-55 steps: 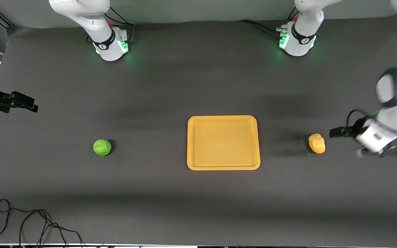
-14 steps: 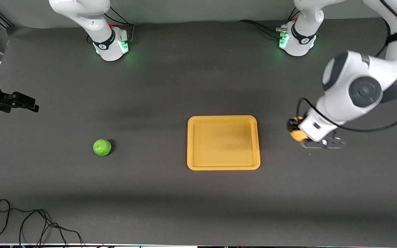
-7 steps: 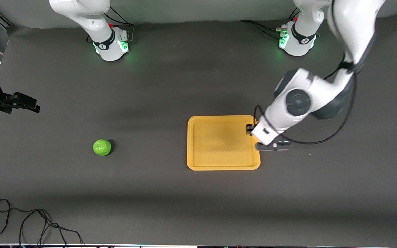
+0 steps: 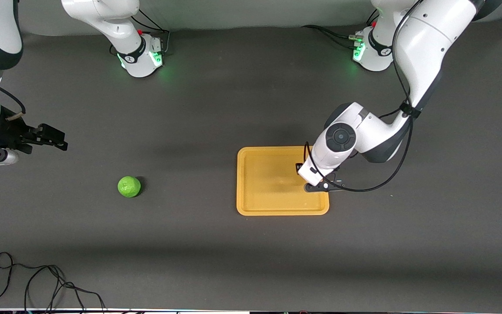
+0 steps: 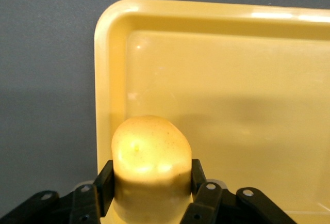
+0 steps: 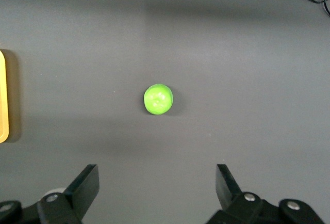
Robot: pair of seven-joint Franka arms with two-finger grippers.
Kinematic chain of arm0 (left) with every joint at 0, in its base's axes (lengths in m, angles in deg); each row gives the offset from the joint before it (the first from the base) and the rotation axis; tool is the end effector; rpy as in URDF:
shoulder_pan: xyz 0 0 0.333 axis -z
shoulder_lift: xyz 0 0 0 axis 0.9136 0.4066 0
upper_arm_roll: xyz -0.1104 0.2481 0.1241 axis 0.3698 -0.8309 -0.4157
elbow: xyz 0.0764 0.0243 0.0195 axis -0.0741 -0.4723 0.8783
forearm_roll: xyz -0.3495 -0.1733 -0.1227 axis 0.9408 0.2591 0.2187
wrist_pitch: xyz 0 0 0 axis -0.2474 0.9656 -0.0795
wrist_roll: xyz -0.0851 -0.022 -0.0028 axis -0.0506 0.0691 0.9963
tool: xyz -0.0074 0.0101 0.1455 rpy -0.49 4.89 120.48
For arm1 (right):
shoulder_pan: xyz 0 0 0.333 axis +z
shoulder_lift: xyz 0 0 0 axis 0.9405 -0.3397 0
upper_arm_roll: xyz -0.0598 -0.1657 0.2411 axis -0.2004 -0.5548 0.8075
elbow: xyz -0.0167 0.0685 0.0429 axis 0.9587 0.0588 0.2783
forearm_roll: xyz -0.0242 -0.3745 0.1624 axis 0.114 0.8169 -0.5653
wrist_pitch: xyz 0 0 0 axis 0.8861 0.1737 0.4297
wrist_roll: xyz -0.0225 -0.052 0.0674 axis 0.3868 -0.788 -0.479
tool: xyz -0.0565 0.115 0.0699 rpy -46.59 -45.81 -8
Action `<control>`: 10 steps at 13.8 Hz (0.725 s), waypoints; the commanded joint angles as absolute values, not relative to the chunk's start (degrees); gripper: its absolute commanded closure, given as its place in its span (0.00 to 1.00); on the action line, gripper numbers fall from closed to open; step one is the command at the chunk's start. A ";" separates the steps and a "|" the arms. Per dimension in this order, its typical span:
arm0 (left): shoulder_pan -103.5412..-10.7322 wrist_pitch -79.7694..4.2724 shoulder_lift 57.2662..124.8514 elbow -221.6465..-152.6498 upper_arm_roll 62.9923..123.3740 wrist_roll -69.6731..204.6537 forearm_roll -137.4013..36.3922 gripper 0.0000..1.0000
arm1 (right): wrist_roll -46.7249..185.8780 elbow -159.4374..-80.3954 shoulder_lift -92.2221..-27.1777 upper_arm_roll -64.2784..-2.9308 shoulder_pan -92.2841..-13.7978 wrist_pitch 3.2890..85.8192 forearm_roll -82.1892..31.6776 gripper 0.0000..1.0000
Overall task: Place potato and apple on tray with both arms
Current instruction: 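Lift the potato with the left gripper and carry it over the tray, then release the potato on the tray while the right gripper grasps the apple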
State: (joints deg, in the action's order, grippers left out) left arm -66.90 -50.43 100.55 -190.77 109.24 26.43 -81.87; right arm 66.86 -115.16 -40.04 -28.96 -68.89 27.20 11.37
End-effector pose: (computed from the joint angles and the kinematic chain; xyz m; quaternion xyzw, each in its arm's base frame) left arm 0.5602 -0.3319 0.1876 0.9992 0.0356 -0.0190 0.0075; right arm 0.5989 0.0056 0.5062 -0.9997 -0.0237 -0.0010 0.0022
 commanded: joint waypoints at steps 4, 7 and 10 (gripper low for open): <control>-65.22 -53.13 102.26 -191.06 108.34 20.06 -85.69 0.42 | 66.21 -128.18 -40.71 -28.86 -66.71 42.89 11.42 0.00; -65.83 -52.86 102.26 -190.80 108.34 20.06 -85.69 0.00 | 66.22 -133.99 -44.75 -28.77 -66.71 53.61 11.41 0.00; -66.27 -49.89 99.29 -190.36 108.52 19.80 -85.51 0.00 | 66.30 -140.67 -48.79 -28.77 -66.71 66.01 11.41 0.00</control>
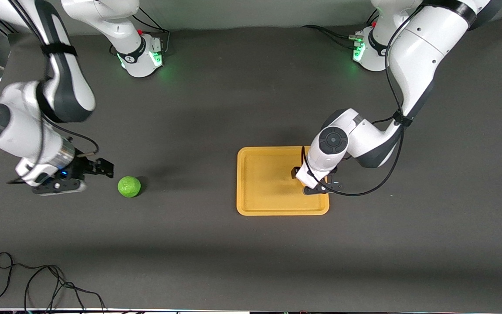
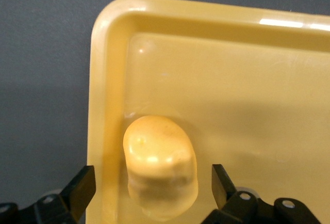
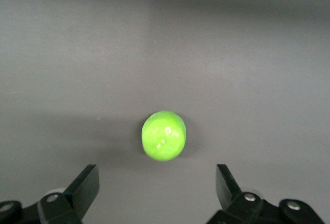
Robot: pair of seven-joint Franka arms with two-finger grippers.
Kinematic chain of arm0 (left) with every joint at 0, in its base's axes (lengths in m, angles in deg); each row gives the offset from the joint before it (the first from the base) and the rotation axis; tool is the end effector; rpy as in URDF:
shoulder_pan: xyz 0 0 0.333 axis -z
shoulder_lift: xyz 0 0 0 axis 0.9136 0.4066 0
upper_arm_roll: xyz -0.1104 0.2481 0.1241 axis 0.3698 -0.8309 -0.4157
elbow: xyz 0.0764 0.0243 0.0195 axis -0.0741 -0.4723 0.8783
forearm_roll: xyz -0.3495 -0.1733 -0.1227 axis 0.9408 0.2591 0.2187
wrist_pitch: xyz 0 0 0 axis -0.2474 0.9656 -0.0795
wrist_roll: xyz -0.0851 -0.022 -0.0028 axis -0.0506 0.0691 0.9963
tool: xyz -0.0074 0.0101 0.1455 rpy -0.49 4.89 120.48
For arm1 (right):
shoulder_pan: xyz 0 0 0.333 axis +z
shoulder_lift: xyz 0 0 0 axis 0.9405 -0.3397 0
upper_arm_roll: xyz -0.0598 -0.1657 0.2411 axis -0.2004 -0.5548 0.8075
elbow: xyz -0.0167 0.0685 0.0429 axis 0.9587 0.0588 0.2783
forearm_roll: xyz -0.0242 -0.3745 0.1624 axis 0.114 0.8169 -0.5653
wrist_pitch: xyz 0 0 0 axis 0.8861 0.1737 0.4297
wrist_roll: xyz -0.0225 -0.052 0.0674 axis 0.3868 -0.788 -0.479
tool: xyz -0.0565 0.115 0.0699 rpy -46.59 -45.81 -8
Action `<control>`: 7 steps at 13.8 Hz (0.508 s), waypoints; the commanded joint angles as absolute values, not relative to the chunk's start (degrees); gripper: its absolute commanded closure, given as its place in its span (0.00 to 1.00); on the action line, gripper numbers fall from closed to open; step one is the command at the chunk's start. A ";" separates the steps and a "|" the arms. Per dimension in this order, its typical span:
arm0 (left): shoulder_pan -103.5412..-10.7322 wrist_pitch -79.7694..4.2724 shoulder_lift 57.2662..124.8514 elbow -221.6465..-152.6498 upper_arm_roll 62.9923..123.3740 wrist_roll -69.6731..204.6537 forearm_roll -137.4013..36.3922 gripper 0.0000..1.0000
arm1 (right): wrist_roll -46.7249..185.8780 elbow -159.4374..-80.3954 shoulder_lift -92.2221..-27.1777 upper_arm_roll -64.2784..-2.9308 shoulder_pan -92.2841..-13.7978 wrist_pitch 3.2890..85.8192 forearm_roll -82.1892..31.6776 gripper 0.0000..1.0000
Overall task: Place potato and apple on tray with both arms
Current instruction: 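Release the potato on the tray while the right gripper grasps the apple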
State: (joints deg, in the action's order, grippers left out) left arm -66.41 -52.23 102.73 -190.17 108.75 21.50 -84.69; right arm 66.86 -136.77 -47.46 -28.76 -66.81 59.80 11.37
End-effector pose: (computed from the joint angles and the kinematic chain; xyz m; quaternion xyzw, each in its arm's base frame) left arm 0.5631 -0.3338 0.1715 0.9979 0.0638 -0.0095 0.0052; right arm 0.6057 0.0292 0.2949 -0.9986 -0.0424 -0.0321 0.0012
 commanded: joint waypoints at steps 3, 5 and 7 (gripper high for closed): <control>-68.46 -39.20 92.97 -185.37 109.04 20.77 -84.55 0.00 | 66.21 -144.72 -52.31 -28.77 -65.74 74.72 11.41 0.00; -69.17 -28.48 91.11 -177.13 109.05 21.46 -80.44 0.00 | 66.22 -145.00 -54.86 -28.77 -65.92 76.67 11.41 0.00; -71.62 -17.84 91.19 -167.37 108.70 30.20 -76.47 0.00 | 66.21 -145.00 -57.23 -28.77 -65.92 79.12 11.41 0.00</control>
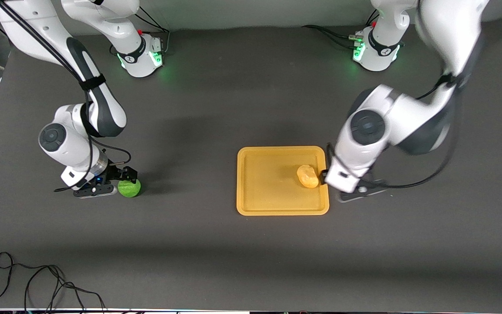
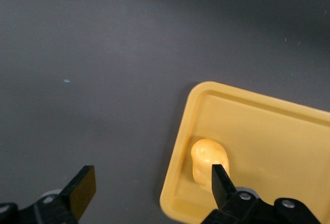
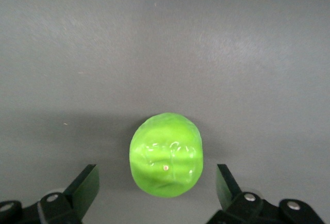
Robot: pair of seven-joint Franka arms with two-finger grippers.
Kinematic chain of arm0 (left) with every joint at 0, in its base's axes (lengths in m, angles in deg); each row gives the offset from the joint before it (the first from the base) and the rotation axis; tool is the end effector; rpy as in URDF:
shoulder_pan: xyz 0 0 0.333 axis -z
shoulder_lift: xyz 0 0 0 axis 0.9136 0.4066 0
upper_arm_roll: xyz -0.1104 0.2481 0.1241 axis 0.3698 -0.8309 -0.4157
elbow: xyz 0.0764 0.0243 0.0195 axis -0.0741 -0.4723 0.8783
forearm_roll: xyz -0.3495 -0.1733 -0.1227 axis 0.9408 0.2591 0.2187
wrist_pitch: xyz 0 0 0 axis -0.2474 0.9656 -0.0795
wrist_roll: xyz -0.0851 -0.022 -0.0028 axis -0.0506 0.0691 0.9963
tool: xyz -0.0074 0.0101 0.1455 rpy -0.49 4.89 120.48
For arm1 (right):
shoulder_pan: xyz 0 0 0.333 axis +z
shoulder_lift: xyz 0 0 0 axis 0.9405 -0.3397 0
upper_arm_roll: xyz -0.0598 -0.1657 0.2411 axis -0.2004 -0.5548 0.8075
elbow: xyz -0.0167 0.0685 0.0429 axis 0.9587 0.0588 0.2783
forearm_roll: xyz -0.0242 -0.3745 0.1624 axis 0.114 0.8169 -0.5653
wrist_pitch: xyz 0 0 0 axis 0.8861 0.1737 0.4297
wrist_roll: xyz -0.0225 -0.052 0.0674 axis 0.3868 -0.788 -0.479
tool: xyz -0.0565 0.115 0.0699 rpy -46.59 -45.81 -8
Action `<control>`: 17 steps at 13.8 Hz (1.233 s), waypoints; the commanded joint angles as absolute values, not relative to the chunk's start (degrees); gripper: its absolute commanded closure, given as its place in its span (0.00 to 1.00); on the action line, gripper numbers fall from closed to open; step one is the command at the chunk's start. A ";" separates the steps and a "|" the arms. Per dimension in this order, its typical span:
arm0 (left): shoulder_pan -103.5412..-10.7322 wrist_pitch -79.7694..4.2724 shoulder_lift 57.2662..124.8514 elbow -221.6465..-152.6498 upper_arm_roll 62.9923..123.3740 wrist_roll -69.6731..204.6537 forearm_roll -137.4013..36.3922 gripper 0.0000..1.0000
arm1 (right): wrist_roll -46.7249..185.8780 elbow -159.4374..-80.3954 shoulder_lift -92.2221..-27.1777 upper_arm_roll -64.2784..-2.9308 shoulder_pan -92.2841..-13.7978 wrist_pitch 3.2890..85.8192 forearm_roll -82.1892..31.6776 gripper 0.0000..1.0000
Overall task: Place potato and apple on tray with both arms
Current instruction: 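Release the potato on the tray while the right gripper grasps the apple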
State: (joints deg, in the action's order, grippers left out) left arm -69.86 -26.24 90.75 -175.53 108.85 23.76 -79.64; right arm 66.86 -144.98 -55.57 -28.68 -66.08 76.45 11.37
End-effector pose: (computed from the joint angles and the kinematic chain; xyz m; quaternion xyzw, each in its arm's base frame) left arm 0.6191 -0.2641 0.3699 -0.9884 -0.1419 -0.0083 0.0542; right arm 0.5797 0.0357 0.1762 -0.9982 -0.0491 -0.0350 0.0004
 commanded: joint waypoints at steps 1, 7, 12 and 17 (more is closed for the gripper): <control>-74.59 -15.27 91.19 -165.24 108.70 36.18 -75.42 0.00 | 66.21 -145.00 -58.29 -28.86 -66.01 80.53 11.41 0.00; -87.36 -11.02 81.62 -170.22 108.96 54.51 -68.64 0.00 | 66.13 -144.56 -61.46 -28.95 -66.54 83.45 11.41 0.00; -88.94 -9.88 76.26 -174.00 108.78 58.20 -68.55 0.00 | 66.04 -144.29 -60.06 -28.95 -66.27 82.22 11.41 0.52; -85.82 -12.85 69.41 -182.06 101.96 62.51 -61.80 0.00 | 66.21 -139.65 -50.67 -28.95 -66.18 66.10 11.41 0.52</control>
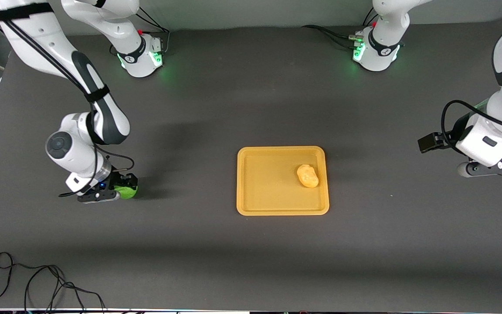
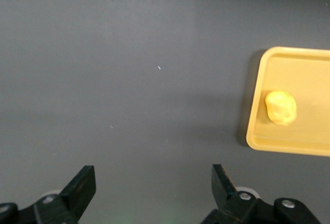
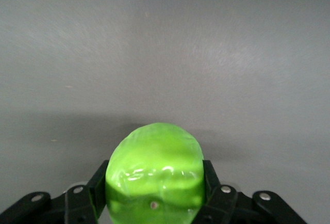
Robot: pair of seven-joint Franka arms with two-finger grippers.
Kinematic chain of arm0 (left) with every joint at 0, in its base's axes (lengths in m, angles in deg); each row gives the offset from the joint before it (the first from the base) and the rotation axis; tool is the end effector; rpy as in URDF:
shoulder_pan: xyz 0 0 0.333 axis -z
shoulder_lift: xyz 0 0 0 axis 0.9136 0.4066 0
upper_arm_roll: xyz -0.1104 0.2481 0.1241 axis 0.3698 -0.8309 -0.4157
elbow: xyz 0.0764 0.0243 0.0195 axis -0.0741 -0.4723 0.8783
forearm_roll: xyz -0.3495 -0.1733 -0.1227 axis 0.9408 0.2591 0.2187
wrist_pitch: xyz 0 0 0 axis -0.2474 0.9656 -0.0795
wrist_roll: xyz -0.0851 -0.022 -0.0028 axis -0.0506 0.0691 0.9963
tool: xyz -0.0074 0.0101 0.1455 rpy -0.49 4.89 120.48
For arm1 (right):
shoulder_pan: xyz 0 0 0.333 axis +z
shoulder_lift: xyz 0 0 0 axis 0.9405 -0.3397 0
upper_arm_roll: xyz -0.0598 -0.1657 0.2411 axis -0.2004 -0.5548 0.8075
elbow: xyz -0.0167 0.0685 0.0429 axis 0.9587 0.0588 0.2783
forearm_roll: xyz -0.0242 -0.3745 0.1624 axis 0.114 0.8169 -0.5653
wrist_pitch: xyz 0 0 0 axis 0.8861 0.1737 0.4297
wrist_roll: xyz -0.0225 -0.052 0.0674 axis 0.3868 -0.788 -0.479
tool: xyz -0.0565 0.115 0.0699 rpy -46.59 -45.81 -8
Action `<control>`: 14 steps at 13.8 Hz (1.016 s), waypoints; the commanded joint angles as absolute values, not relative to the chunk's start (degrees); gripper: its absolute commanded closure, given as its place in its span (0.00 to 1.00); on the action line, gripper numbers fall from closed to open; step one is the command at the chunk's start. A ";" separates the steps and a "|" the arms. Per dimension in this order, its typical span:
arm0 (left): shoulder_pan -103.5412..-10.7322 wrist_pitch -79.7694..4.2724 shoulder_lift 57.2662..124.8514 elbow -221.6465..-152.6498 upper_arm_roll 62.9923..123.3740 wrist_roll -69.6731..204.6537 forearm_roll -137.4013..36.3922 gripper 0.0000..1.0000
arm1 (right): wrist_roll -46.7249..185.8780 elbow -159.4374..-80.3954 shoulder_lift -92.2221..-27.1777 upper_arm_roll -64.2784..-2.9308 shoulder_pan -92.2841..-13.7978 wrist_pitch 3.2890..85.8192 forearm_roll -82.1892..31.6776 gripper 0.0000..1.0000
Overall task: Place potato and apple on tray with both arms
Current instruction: 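Carry the green apple with the right gripper over the tray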
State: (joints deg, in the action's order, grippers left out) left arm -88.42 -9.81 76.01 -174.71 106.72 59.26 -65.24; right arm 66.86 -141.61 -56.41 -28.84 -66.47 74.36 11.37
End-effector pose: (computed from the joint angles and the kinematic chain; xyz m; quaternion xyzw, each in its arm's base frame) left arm 0.6019 -0.0633 0.4970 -0.9971 -0.0449 0.0605 0.0144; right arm 0.5965 0.0310 0.1881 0.9983 0.0445 0.0388 0.0002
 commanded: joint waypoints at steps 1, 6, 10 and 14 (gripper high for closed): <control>-82.31 -13.65 67.83 -183.92 98.01 62.52 -61.61 0.00 | 66.21 -137.02 -48.74 -28.95 -66.10 60.65 11.41 0.52; -71.03 -15.24 61.22 -191.49 86.29 66.28 -61.52 0.00 | 65.25 -114.10 -46.08 -28.60 -64.87 28.73 11.41 0.52; -71.28 -14.10 61.66 -191.06 86.28 68.05 -60.21 0.00 | 51.75 -104.94 -48.61 -28.59 -52.42 25.97 11.42 0.52; -71.64 -14.54 61.92 -190.54 86.28 67.88 -59.23 0.00 | 29.79 -88.80 -61.59 -28.68 -35.55 22.73 11.94 0.52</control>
State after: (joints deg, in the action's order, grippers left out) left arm -72.18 -13.50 63.09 -189.63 87.18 66.94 -60.06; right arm 38.65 -101.21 -52.11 -27.88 -41.62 26.84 11.24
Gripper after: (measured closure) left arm 0.000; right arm 0.269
